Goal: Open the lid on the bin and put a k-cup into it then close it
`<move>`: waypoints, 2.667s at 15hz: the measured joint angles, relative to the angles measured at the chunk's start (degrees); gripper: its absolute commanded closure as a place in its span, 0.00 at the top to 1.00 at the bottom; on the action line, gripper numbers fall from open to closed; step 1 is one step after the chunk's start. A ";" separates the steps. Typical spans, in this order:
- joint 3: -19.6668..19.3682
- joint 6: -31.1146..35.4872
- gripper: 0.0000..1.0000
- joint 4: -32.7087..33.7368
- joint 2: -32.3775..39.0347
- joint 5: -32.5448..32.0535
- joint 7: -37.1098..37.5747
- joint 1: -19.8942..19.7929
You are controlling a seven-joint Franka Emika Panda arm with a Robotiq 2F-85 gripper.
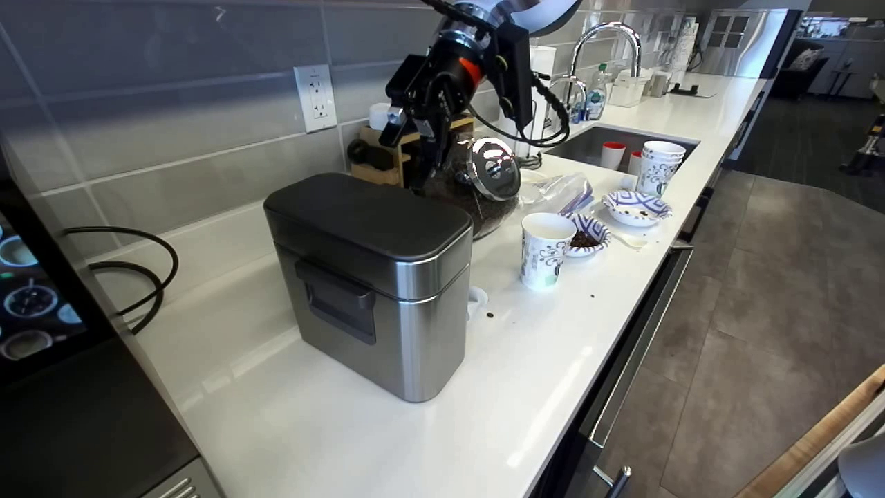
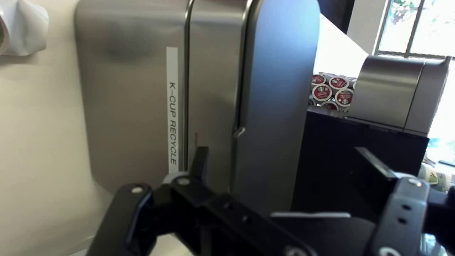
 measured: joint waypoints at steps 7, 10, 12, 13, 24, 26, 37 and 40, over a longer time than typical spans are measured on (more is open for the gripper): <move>0.19 0.12 1.00 -0.25 0.82 2.25 -0.12 -0.06; 0.19 0.12 1.00 -0.25 1.15 2.84 -0.20 -0.12; 0.19 0.12 1.00 -0.25 1.37 3.29 -0.27 -0.16; 0.19 0.12 1.00 -0.23 1.49 3.59 -0.28 -0.19; 0.52 0.12 1.00 -0.13 2.34 7.21 -2.10 -0.64; 0.57 0.11 1.00 -0.13 2.34 7.50 -2.47 -0.81; 0.73 -0.44 1.00 -0.13 2.51 9.22 -4.40 -1.17; 0.74 -0.73 1.00 -0.10 2.57 9.34 -4.76 -1.26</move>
